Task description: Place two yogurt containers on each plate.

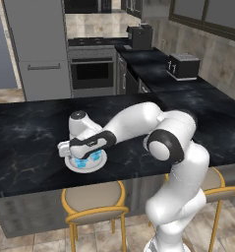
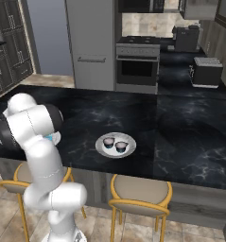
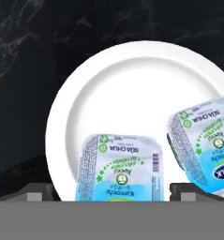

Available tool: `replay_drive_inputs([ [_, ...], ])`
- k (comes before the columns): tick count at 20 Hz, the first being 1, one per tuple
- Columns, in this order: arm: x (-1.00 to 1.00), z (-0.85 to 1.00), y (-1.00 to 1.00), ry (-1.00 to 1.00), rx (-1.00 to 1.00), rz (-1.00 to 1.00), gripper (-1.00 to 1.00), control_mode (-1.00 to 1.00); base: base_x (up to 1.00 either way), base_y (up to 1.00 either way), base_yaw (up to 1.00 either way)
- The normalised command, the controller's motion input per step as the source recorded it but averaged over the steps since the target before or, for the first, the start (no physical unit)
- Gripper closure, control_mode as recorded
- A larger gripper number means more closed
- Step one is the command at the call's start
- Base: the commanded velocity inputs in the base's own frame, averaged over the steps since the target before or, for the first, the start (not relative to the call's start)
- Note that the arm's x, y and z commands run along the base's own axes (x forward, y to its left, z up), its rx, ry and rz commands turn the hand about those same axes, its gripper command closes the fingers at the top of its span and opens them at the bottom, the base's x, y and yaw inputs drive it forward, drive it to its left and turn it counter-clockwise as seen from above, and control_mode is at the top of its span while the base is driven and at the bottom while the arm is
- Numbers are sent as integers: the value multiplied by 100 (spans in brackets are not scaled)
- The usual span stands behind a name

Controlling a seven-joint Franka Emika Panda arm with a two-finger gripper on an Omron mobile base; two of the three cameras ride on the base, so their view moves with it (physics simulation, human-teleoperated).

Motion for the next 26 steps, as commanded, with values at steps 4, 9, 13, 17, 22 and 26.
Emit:
replay_drive_inputs([
  [4,-17,23,-33,0,0,-1,-100,-100,0,0,0],
  [9,-50,34,-40,1,0,-3,-100,-100,0,0,0],
  [13,-84,32,-48,6,1,-12,-100,-100,0,0,0],
  [17,-93,23,-66,1,0,-4,-100,-100,0,0,0],
  [22,-62,23,-82,0,0,0,-100,-100,0,0,0],
  [26,-46,20,-89,-5,-2,0,-100,-100,0,0,0],
])
